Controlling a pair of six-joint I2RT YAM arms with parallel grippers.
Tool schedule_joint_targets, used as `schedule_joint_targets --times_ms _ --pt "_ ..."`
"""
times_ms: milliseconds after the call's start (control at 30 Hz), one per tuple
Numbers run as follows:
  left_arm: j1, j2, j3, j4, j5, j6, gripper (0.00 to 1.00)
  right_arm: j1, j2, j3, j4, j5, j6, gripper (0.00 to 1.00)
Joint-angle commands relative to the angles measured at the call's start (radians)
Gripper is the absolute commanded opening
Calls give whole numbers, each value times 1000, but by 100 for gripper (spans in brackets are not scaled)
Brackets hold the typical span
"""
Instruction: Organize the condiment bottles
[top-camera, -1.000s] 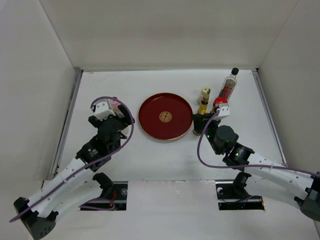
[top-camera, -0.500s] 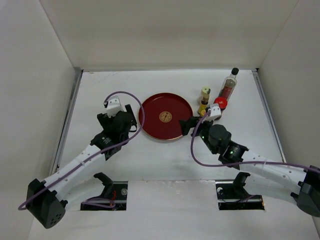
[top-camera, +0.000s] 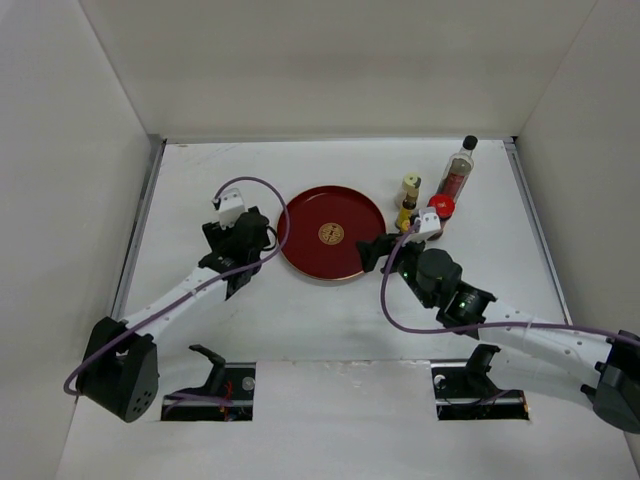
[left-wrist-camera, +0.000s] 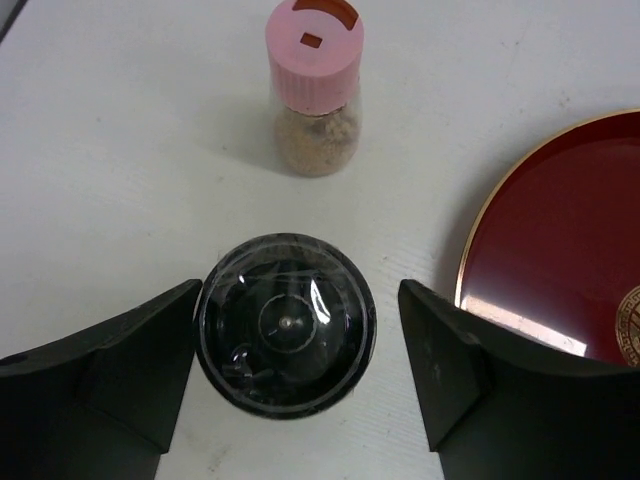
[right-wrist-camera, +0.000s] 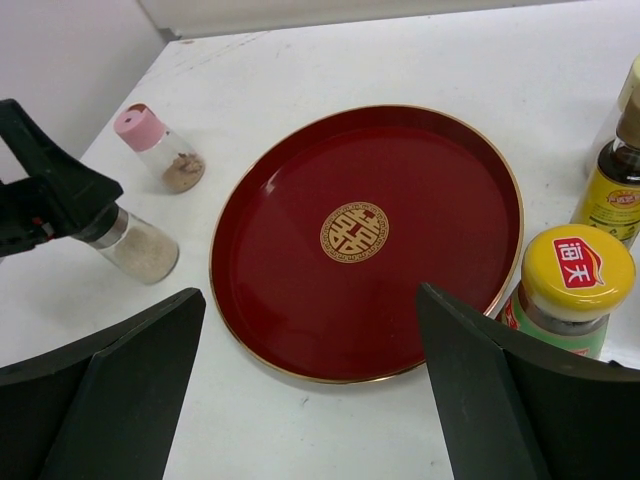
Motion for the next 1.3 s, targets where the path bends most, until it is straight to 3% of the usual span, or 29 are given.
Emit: schedule_joint_targets --times_ms 0,100,200,400,733,900,1067,1267 --pt "34 20 -16 108 54 4 71 0 9 8 59 -13 9 93" --pt "39 11 -27 148 75 15 44 4 9 6 67 -13 9 93" --pt "5 -49 -9 153 69 32 33 -5 9 3 70 -13 9 93" --pt "-98 -63 109 193 58 63 31 -16 6 -8 91 -10 12 92" --pt "-135 305 323 426 127 127 32 -22 -5 -14 93 -2 16 92" --pt "-115 443 403 480 155 173 35 -26 -14 -14 85 1 12 92" --pt "-122 526 410 538 124 221 45 -33 -42 -15 67 13 3 98" --pt "-153 537 383 557 100 236 79 -34 -115 35 -63 156 -24 100"
